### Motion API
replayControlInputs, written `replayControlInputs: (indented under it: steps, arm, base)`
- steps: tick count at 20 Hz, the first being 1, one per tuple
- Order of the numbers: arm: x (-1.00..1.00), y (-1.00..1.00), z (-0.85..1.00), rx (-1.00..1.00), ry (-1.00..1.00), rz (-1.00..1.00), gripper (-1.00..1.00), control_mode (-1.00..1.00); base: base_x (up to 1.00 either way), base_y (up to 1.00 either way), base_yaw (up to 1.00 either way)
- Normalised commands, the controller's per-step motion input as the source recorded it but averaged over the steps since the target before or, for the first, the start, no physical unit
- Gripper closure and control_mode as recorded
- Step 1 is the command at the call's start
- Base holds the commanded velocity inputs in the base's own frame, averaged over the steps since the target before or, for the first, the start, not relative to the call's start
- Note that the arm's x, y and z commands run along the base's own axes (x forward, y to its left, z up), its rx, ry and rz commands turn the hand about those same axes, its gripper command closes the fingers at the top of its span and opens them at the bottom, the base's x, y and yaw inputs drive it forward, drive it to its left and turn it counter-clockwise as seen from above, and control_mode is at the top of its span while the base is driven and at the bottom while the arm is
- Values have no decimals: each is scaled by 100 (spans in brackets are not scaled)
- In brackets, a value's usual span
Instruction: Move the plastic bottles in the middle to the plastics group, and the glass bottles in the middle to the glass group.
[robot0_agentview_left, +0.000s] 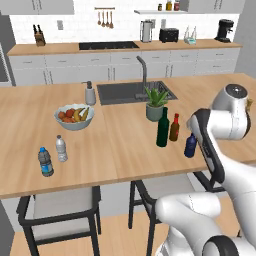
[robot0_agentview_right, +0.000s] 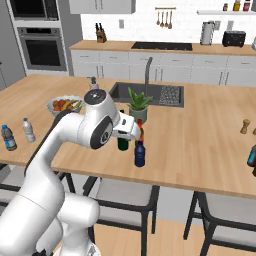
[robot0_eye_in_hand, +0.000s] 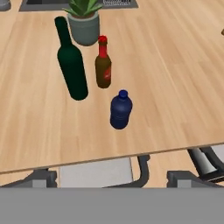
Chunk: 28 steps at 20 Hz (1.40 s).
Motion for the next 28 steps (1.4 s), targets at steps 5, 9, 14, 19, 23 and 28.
replayControlInputs:
  steps: [5, 9, 14, 19, 23, 28]
  arm:
    - [20, -33, -11, 0, -2, 1, -100, -100]
    - [25, -3, -16, 0, 0, 7, -100, -100]
    - [32, 0, -26, 0, 0, 8, -100, -100]
    - [6, -5, -20, 0, 2, 3, -100, -100]
    - [22, -8, -27, 0, 1, 3, -100, -100]
    - [19, -21, -17, 0, 5, 1, -100, -100]
  base:
    - [0, 0, 0]
    - [0, 0, 0]
    - [0, 0, 0]
    - [0, 0, 0]
    - [0, 0, 0]
    - [0, 0, 0]
